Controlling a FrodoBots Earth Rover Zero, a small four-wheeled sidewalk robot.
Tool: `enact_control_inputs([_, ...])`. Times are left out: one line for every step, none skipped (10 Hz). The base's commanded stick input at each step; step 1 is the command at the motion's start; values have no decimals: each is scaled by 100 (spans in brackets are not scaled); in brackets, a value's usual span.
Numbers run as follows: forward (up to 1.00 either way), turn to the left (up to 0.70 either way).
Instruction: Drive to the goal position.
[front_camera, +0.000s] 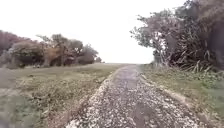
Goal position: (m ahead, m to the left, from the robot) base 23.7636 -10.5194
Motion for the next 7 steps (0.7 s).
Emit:
enact_control_inputs([100,-30])
enact_control_inputs([100,-21])
enact_control_inputs([100,-11])
enact_control_inputs([100,0])
enact_control_inputs([100,0])
enact_control_inputs([100,0])
enact_control_inputs([100,0])
